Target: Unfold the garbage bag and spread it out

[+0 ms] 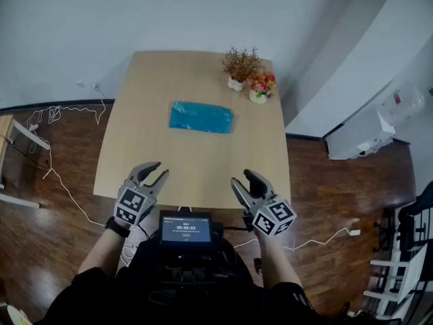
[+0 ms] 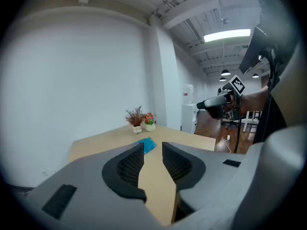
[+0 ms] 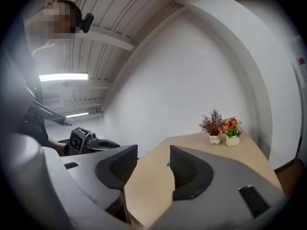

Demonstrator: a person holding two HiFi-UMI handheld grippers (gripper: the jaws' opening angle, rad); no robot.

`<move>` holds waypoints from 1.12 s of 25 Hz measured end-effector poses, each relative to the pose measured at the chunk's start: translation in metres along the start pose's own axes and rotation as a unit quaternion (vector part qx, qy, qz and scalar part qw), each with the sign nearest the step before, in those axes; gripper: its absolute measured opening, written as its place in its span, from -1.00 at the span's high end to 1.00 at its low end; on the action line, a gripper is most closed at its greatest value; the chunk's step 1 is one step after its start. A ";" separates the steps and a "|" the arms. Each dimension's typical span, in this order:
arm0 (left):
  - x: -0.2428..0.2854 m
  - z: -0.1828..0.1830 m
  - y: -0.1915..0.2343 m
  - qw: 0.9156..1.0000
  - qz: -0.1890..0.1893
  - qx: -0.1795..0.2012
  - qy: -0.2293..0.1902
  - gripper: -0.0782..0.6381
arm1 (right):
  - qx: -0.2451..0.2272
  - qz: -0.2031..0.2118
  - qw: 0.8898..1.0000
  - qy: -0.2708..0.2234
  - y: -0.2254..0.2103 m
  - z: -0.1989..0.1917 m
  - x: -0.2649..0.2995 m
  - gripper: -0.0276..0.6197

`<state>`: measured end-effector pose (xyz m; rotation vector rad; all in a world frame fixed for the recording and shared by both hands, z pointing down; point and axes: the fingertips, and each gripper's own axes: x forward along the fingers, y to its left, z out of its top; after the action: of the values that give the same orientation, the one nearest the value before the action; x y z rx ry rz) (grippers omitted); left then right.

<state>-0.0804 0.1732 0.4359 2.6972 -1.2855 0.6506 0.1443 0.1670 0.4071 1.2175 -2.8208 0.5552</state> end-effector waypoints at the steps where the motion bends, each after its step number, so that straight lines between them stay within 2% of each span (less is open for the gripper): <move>1: 0.005 0.001 0.007 1.000 -0.002 0.003 0.001 0.43 | -0.002 -0.001 1.000 -0.001 -0.001 0.004 0.006 0.20; 7: 0.050 0.018 0.050 0.999 -0.012 0.032 -0.014 0.43 | -0.022 -0.016 1.000 -0.003 -0.021 0.030 0.048 0.20; 13: 0.097 0.020 0.083 0.997 -0.051 0.057 -0.009 0.43 | -0.030 -0.043 0.999 0.002 -0.045 0.045 0.090 0.20; 17: 0.117 0.026 0.103 0.996 -0.061 0.071 -0.014 0.43 | -0.037 -0.054 0.998 -0.006 -0.055 0.057 0.113 0.20; 28: 0.163 0.012 0.128 0.995 -0.071 0.068 0.017 0.43 | -0.034 -0.054 0.998 0.003 -0.089 0.064 0.157 0.20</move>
<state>-0.0826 -0.0305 0.4781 2.8397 -1.0650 0.7900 0.1059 -0.0201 0.3992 1.3416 -2.7242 0.4534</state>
